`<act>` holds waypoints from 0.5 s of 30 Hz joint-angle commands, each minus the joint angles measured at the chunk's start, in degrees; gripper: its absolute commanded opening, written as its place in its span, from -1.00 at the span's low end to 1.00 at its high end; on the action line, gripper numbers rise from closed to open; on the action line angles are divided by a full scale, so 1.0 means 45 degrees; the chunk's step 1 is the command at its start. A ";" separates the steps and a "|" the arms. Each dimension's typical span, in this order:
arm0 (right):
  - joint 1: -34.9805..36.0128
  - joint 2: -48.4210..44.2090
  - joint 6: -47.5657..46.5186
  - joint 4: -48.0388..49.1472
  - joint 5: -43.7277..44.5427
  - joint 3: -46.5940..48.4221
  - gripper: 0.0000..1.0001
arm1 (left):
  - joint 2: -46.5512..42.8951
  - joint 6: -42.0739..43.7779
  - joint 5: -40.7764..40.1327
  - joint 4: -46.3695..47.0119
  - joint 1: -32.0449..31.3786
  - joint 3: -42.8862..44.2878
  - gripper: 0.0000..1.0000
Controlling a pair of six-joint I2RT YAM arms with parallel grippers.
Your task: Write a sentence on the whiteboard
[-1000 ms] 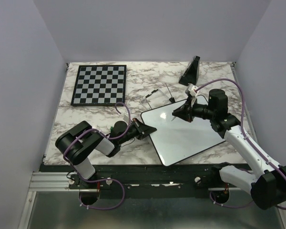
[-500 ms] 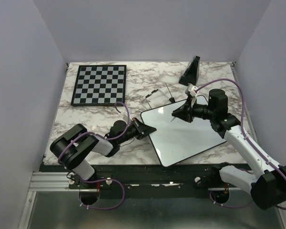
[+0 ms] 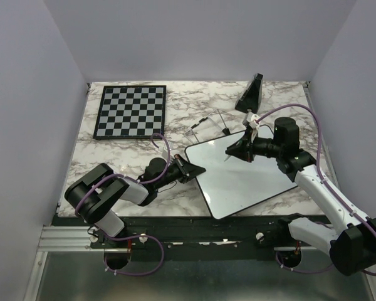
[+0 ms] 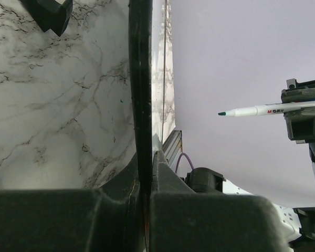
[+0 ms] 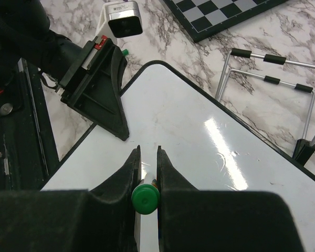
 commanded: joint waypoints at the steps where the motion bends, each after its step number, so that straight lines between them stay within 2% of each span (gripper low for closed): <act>1: 0.0048 -0.0087 -0.0202 -0.0183 -0.0371 0.0124 -0.99 | -0.0209 0.1092 0.0459 0.0225 -0.0047 0.0049 -1.00; 15: 0.0048 0.0010 -0.0280 -0.0183 -0.0488 0.0085 -0.99 | 0.0064 0.0955 0.0596 0.0812 -0.0066 -0.0010 -1.00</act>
